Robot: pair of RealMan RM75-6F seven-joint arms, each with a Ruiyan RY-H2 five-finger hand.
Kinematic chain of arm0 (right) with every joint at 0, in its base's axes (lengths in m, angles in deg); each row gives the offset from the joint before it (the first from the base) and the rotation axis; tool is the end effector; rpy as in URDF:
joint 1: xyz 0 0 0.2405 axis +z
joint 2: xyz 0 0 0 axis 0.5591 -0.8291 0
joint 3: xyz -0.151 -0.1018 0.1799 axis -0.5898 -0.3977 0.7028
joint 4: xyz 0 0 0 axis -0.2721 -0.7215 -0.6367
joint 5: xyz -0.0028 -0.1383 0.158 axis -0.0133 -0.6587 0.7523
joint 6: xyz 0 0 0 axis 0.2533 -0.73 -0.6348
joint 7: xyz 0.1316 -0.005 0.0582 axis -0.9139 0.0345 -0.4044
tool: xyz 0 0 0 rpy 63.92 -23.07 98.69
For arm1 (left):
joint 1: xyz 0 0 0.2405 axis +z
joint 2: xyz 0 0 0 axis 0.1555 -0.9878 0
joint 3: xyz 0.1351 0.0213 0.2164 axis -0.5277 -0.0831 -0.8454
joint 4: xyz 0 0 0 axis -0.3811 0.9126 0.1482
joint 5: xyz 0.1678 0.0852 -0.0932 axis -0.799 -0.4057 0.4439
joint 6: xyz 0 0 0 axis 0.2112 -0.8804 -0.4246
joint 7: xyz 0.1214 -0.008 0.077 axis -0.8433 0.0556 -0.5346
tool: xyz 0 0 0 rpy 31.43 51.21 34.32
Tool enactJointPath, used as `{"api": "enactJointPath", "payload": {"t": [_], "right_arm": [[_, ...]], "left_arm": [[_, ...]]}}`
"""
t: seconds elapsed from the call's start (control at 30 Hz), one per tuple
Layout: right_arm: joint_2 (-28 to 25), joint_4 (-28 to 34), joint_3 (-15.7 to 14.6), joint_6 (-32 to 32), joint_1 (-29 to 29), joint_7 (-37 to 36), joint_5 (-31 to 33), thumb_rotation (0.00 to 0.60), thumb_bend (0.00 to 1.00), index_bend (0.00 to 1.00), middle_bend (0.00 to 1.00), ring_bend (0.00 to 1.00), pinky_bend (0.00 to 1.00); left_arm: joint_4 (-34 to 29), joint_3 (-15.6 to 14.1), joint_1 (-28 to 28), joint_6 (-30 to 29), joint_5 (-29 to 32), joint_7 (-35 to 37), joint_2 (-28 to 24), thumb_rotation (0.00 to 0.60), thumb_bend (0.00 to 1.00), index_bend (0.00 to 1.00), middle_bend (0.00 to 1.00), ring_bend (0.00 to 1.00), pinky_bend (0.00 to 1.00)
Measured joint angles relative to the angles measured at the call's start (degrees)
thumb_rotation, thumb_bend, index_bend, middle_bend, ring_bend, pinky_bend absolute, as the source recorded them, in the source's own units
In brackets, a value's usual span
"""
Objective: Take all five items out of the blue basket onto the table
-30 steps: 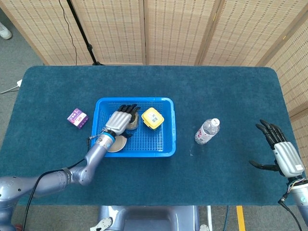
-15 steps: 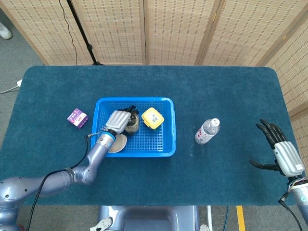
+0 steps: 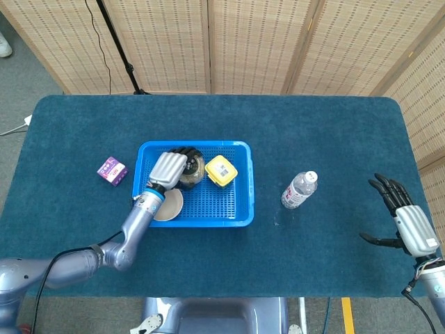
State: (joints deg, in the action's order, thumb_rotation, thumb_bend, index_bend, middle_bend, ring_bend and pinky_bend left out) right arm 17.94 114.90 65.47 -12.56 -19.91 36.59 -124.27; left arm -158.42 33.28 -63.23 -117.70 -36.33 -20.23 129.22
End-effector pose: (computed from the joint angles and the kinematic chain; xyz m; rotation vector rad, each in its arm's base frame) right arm -0.3123 -0.2334 0.1791 1.4923 -1.0744 1.2880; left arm -0.0827 0.4024 -0.0337 -1.7609 -1.0692 -1.1054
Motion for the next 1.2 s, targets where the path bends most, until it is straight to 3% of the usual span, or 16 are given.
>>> {"api": "enactJointPath", "payload": {"t": [0.3, 0.5, 0.63, 0.8, 1.03, 1.13, 1.2], "right_arm": [[-0.3, 0.7, -0.2, -0.7, -0.2, 0.1, -0.6, 0.600, 0.00, 0.00, 0.00, 0.00, 0.00], [-0.5, 1.3, -0.4, -1.1, -0.4, 0.2, -1.1, 0.600, 0.00, 0.00, 0.00, 0.00, 0.00], [-0.7, 1.7, -0.6, -1.2, -0.4, 0.5, -1.4, 0.600, 0.00, 0.00, 0.00, 0.00, 0.00], [-0.6, 2.1, -0.8, -1.1, -0.4, 1.2, -1.7, 0.600, 0.00, 0.00, 0.00, 0.00, 0.00], [-0.5, 2.5, -1.0, -0.8, -0.2, 2.1, -1.9, 0.600, 0.00, 0.00, 0.00, 0.00, 0.00], [-0.5, 2.5, -1.0, -0.8, -0.3, 2.0, -1.8, 0.600, 0.00, 0.00, 0.00, 0.00, 0.00], [-0.6, 2.5, -1.0, -0.9, -0.3, 1.9, -1.8, 0.600, 0.00, 0.00, 0.00, 0.00, 0.00]], "left_arm": [[-12.6, 2.3, 4.6, -7.0, -6.0, 3.3, -12.2, 0.600, 0.27, 0.37, 0.25, 0.35, 0.46], [-15.1, 2.5, 9.8, -9.0, -5.7, 5.0, -20.8, 0.600, 0.27, 0.37, 0.25, 0.35, 0.46], [-12.3, 1.3, 12.6, -7.7, -3.9, 7.7, -23.2, 0.600, 0.27, 0.37, 0.25, 0.34, 0.46], [-4.5, -0.9, 14.8, -3.7, -2.8, 13.1, -23.1, 0.600, 0.27, 0.37, 0.25, 0.33, 0.46], [4.4, -5.2, 17.3, 2.0, -6.2, 21.6, -21.2, 0.600, 0.26, 0.37, 0.25, 0.31, 0.39], [6.0, -7.0, 18.5, 1.9, -9.7, 24.0, -20.5, 0.600, 0.23, 0.32, 0.20, 0.23, 0.26], [6.7, -8.3, 19.4, 1.1, -12.2, 24.9, -20.2, 0.600, 0.18, 0.17, 0.06, 0.07, 0.09]]}}
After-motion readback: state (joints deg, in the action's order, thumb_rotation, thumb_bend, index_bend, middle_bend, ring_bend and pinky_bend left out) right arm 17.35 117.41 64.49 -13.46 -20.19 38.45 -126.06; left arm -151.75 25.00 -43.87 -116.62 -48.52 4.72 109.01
